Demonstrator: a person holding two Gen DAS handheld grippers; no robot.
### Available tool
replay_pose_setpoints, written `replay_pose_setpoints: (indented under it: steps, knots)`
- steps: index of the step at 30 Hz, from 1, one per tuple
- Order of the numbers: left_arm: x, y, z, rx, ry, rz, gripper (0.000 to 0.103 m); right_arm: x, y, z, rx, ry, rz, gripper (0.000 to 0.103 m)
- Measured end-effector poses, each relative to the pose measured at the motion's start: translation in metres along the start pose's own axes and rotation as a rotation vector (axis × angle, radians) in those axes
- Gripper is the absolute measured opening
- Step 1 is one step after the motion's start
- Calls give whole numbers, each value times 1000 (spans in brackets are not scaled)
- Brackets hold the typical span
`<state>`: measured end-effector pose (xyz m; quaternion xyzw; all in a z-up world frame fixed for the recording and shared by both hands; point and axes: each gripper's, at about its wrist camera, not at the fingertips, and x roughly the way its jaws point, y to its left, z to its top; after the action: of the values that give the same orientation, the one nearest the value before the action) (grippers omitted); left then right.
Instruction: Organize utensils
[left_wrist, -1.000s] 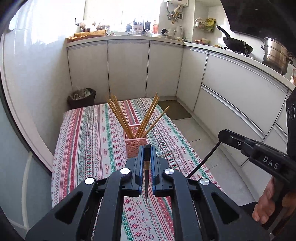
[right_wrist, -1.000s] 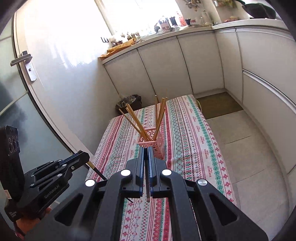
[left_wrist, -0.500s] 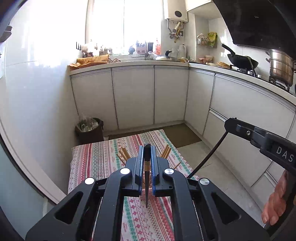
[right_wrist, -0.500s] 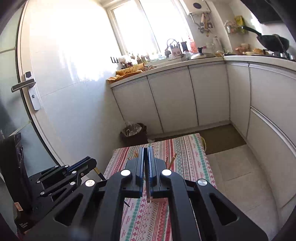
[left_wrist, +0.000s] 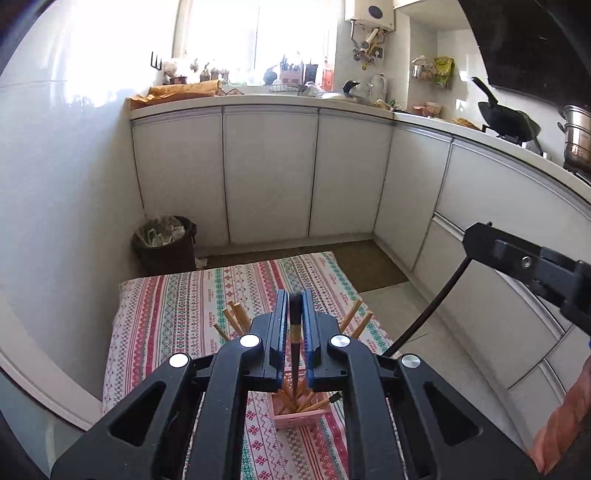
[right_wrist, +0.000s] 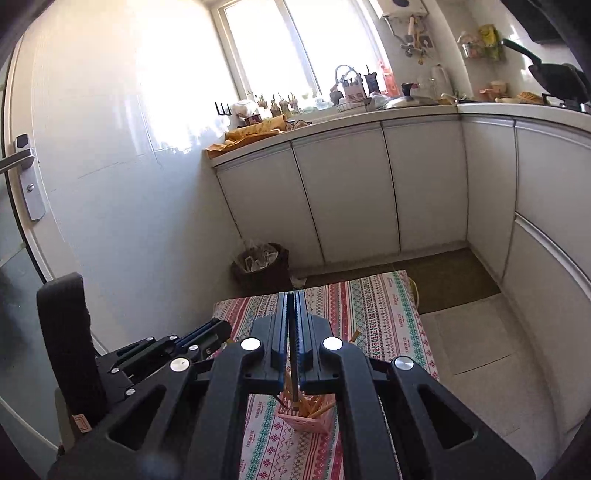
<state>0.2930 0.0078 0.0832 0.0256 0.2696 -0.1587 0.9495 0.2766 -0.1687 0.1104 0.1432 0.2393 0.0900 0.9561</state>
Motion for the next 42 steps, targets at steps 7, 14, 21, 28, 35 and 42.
replay_pose_setpoints:
  steps: [7,14,21,28,35,42]
  knots:
    - [-20,14,8,-53,-69,-4,27,13,4,0,-20,3,-8,4]
    - [-37,24,19,-71,-112,16,36,16,11,1,-29,-4,-13,4]
    - [-32,33,14,-93,-90,31,36,34,13,-3,-7,17,-17,8]
    - [-38,41,14,-104,-99,45,37,26,11,0,-9,-13,-58,37]
    - [-48,34,12,-96,-107,41,45,14,10,0,-11,-14,-73,37]
    - [-64,28,8,-97,-133,78,66,-8,8,-7,-10,-51,-123,68]
